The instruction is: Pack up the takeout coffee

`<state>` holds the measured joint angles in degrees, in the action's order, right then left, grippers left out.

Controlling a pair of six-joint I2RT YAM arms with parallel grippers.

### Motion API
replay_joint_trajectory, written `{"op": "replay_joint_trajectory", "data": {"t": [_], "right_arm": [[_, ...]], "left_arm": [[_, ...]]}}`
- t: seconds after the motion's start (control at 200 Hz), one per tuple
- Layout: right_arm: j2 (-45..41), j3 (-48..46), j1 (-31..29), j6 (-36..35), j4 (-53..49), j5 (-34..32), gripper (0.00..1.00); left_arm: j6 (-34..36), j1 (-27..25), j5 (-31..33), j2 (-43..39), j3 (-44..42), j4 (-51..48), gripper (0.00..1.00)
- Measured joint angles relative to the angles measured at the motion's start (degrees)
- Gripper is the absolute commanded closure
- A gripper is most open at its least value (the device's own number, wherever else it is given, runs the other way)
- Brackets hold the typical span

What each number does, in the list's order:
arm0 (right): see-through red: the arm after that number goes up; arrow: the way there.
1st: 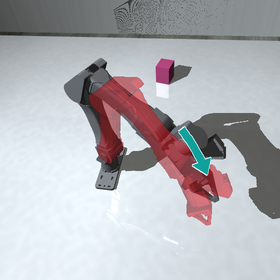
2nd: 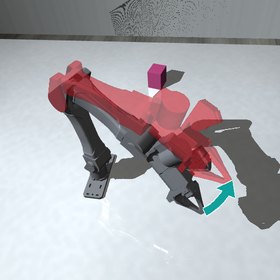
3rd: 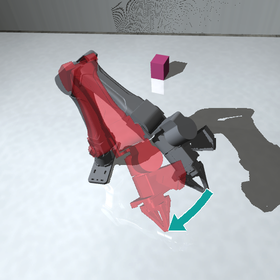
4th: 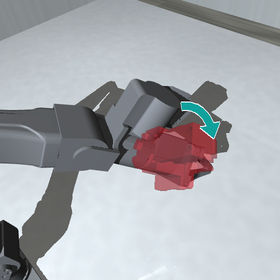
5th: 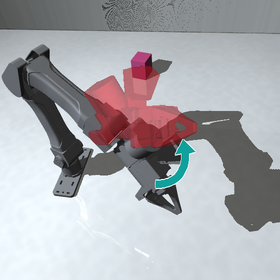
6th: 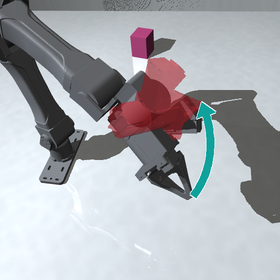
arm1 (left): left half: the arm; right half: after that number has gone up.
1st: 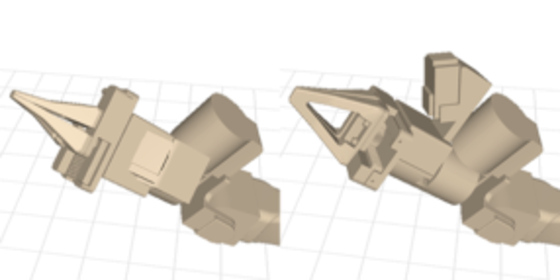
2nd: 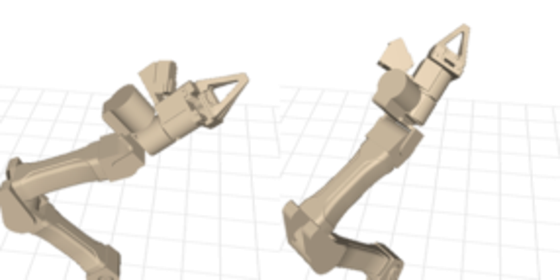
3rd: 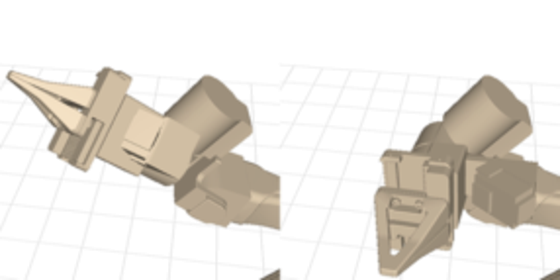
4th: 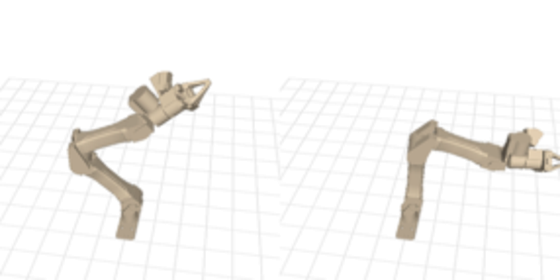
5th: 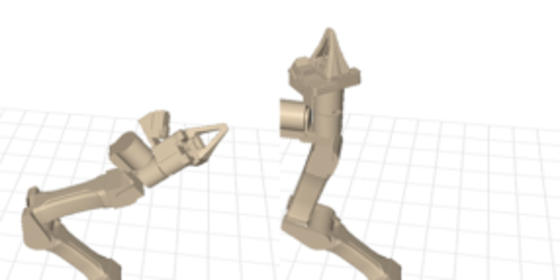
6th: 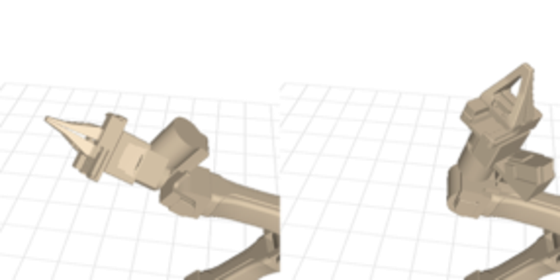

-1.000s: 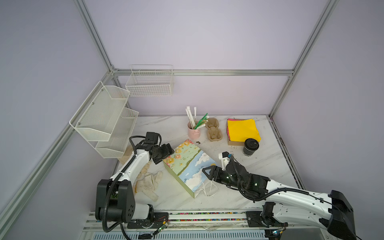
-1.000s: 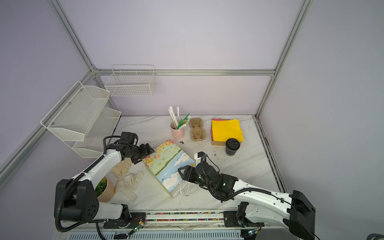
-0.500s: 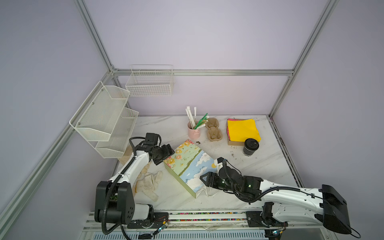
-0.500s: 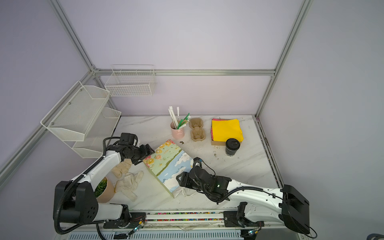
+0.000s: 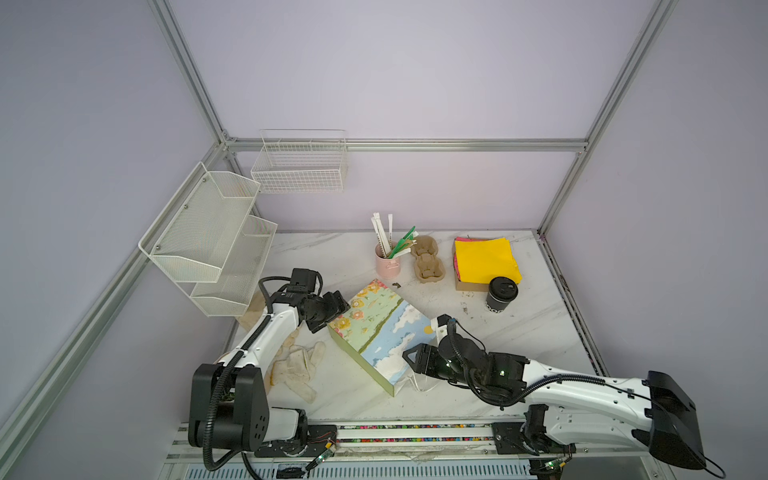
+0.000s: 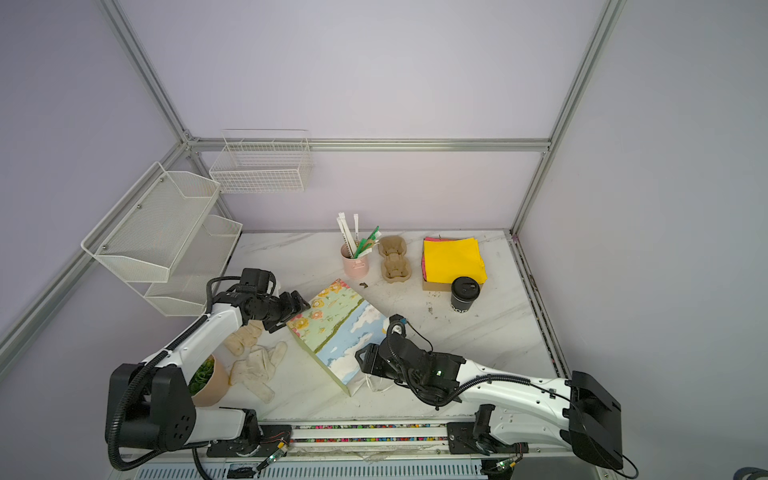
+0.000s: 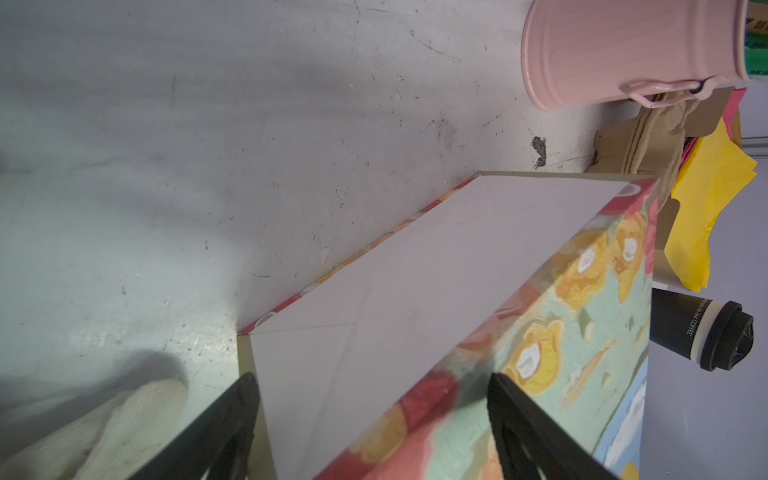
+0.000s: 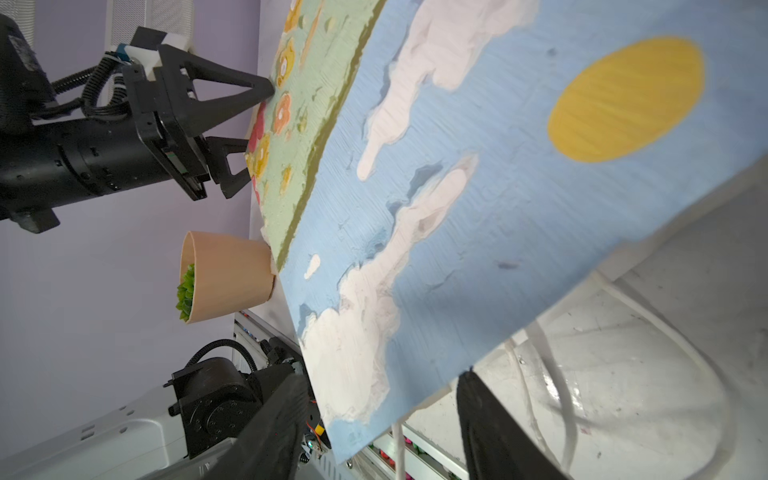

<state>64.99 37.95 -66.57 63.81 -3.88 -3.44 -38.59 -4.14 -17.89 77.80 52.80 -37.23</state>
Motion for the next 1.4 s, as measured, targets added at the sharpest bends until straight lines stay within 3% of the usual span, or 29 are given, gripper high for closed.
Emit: {"op": "replay_joint_trajectory", "data": {"t": [0.31,0.62,0.93,1.145,1.4], "right_arm": [[-0.5,-1.7,0.0,-2.2,3.3,-2.6,0.62],[-0.6,-5.7,0.5,-4.2,7.5,-3.5,0.77],[-4.0,-8.3,0.7,-6.0,9.8,-4.7,0.81],[-7.9,-12.1,0.8,-7.4,13.8,-6.1,0.89],[-12.6,-16.7,1.0,-10.2,20.7,-6.8,0.91]], "left_arm": [[-1.3,0.0,-1.9,-3.0,-1.0,0.4,0.14],[-3.2,0.0,-8.1,-5.0,-2.1,3.3,0.14],[-7.6,0.0,-16.9,-11.9,-2.1,8.8,0.13],[-9.3,-1.8,-22.0,-14.0,-2.1,12.6,0.13],[-7.3,-1.7,-18.1,-18.3,-1.9,11.5,0.13]]}}
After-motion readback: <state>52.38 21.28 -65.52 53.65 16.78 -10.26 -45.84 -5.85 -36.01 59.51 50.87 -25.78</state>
